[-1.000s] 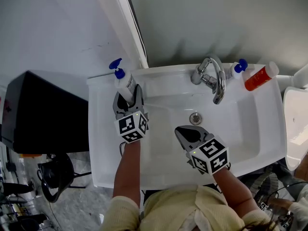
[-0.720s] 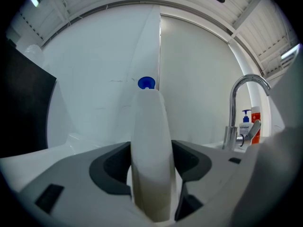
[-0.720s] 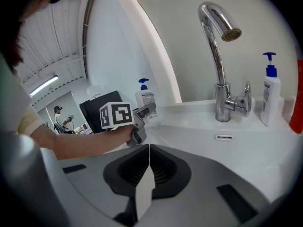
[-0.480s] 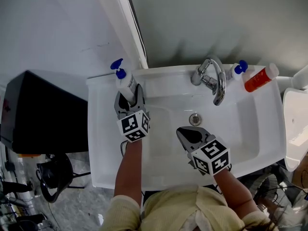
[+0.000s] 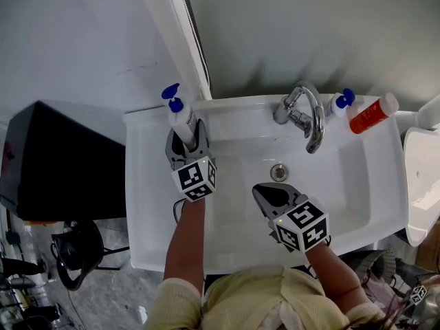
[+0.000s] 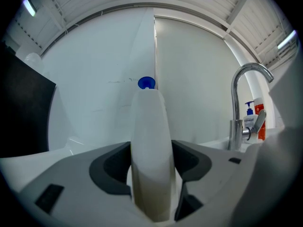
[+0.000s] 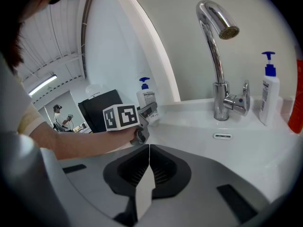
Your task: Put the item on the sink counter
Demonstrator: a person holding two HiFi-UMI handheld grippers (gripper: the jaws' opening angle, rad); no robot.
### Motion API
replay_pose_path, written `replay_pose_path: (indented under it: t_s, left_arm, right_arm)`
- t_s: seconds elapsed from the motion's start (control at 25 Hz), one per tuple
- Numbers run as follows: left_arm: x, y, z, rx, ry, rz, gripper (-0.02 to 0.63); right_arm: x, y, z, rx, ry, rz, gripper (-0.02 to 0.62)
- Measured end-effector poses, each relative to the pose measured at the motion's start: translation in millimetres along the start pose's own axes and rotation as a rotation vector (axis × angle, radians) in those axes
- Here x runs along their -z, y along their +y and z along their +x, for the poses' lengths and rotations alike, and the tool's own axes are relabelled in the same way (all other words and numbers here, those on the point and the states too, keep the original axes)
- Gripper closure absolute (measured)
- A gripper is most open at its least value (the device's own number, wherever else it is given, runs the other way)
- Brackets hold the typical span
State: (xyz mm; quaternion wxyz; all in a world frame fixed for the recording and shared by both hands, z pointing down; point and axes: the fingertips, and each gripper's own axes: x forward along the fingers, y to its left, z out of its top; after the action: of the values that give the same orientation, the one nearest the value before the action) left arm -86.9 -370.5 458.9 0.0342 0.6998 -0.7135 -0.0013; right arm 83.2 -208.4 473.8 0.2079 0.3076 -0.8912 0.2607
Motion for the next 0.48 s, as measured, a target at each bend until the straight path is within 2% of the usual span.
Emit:
replay_pose_path:
  t_s: [0.48]
  left_arm:
    - [5.0,-0.1,8.8,-0.006,0.034,-0.002,0.316]
  right_arm:
    - [-0.6,0.1,0.6,0.000,0.002,0.001,0.569]
